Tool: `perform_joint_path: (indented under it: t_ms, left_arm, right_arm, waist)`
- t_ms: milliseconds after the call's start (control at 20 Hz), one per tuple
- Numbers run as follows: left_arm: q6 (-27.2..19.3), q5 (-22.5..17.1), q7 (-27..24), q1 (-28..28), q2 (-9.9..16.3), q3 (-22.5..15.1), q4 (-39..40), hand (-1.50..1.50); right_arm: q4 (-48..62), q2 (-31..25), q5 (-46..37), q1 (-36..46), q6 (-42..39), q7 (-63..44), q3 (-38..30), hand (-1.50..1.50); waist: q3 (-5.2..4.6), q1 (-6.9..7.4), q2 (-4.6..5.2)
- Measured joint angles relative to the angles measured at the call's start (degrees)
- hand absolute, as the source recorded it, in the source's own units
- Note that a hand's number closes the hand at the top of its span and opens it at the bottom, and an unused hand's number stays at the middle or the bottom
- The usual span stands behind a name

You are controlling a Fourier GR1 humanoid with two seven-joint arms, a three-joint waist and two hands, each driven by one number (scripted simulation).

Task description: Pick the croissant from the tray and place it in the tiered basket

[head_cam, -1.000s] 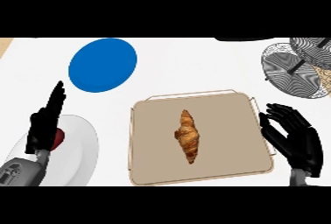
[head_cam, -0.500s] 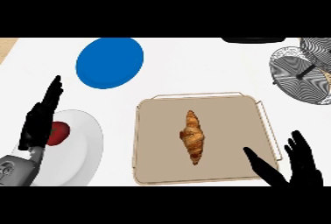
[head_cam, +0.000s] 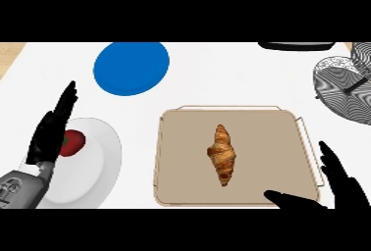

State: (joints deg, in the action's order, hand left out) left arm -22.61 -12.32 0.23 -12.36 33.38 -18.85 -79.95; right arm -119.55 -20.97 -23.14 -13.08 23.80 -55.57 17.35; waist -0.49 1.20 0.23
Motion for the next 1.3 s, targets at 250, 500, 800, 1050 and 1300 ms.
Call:
perform_joint_path:
  t_ms: [250,500,800,1050,1300]
  left_arm:
    - [-0.1,0.5,0.8,-0.1,-0.7,-0.2,-0.8,0.00]
    - [0.4,0.6,1.7,-0.4,-0.5,0.4,-1.2,0.00]
    - [0.5,1.0,1.0,0.3,-1.0,1.1,-0.8,0.00]
    - [0.5,1.5,1.0,0.9,-1.0,1.7,-0.8,0.00]
    - [0.9,1.5,0.3,1.9,-1.2,2.7,-0.5,0.00]
  right_arm:
    - [-0.7,-0.2,-1.1,10.5,-7.0,-11.0,-1.2,-1.50]
    - [5.2,4.0,-1.3,17.7,-10.3,-15.0,-0.4,-1.50]
    - [12.0,8.3,-1.5,21.7,-13.0,-15.9,-0.3,-1.50]
    - [16.6,11.6,-2.4,24.2,-15.3,-16.0,-0.9,-1.50]
    - [18.3,16.1,-6.7,24.3,-17.2,-15.9,0.6,-1.50]
  waist:
    - [0.11,0.64,0.05]
    - [0.19,0.72,0.04]
    - [0.22,0.06,-0.11]
    - [0.28,-0.44,-0.23]
    - [0.28,-0.95,-0.39]
